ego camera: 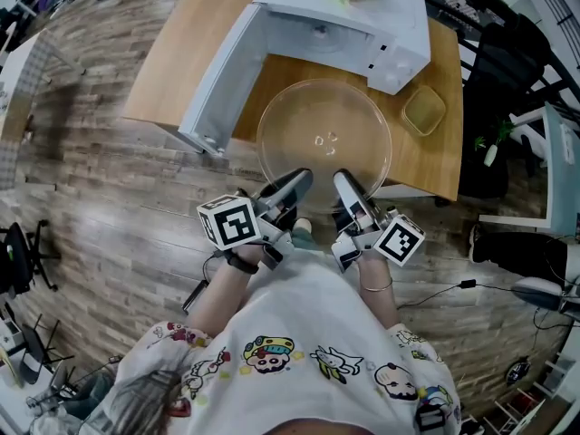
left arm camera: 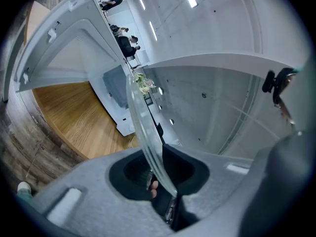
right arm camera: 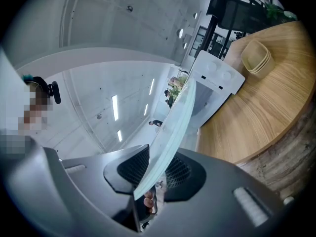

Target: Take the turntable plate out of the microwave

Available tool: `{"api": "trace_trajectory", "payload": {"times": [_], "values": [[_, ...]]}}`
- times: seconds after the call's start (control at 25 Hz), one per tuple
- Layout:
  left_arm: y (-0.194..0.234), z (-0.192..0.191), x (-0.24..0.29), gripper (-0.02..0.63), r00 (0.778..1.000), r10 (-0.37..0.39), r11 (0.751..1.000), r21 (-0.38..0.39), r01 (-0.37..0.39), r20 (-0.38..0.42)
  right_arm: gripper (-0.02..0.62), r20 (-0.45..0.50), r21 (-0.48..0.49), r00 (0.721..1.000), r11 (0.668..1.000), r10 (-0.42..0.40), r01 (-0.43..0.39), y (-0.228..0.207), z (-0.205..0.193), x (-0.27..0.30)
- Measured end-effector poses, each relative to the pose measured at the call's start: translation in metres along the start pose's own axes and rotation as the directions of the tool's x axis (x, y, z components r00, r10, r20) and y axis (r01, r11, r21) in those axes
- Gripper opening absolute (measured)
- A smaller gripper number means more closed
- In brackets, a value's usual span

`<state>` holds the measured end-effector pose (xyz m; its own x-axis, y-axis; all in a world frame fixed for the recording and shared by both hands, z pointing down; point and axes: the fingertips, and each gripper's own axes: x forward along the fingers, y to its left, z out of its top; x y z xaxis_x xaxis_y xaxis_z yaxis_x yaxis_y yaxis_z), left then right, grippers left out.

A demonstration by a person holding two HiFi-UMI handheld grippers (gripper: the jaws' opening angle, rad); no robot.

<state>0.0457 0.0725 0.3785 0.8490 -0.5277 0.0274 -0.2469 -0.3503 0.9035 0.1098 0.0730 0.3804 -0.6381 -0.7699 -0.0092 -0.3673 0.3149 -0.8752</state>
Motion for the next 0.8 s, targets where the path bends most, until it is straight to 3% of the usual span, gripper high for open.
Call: {"api": "trace_trajectory", "payload": {"times": [0.8], "values": [[-0.0014,-0.0061,0.0035,0.067,1.000,0.011,0.999,0.032,-0.011,-0.016,0.097,0.004,-0.011,1.000,1.000,0.002,-0.002,0.0000,0.0024,-0.0060]]}}
